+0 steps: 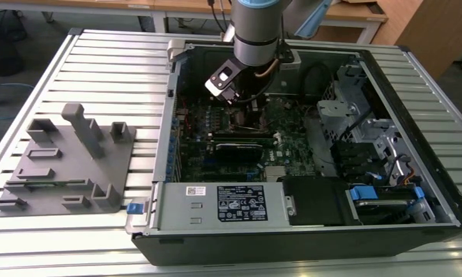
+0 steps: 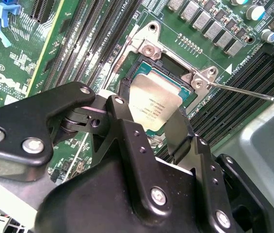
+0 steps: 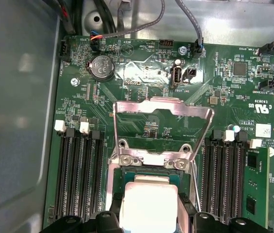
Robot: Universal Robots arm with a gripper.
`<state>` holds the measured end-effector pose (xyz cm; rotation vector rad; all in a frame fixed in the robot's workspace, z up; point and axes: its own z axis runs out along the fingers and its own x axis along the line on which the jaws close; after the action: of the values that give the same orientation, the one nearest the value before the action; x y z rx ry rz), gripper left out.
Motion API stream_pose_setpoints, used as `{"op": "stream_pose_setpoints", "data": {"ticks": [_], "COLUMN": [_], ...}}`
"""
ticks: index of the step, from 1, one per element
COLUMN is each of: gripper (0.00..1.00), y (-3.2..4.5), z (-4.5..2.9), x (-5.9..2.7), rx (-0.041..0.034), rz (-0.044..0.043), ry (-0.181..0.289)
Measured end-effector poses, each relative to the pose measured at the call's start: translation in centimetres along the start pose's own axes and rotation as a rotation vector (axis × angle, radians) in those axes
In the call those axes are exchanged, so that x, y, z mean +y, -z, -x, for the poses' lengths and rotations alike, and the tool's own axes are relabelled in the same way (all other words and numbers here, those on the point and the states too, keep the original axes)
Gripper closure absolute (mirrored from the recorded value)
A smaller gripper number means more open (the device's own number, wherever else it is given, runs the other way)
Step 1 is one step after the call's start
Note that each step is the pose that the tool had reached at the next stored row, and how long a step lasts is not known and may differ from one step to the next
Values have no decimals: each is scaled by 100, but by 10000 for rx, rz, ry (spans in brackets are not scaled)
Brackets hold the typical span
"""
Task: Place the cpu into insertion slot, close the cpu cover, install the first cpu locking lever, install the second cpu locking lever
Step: 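Place the cpu into insertion slot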
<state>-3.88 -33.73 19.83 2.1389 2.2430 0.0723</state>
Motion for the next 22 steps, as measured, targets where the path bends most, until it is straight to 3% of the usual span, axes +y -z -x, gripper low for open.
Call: {"op": "stream_pose_setpoints", "data": {"ticks": [22], "gripper": [47], "y": [-22], "z": [4], "x": [-2], "rx": [0], "rz": [0], "ry": [0]}}
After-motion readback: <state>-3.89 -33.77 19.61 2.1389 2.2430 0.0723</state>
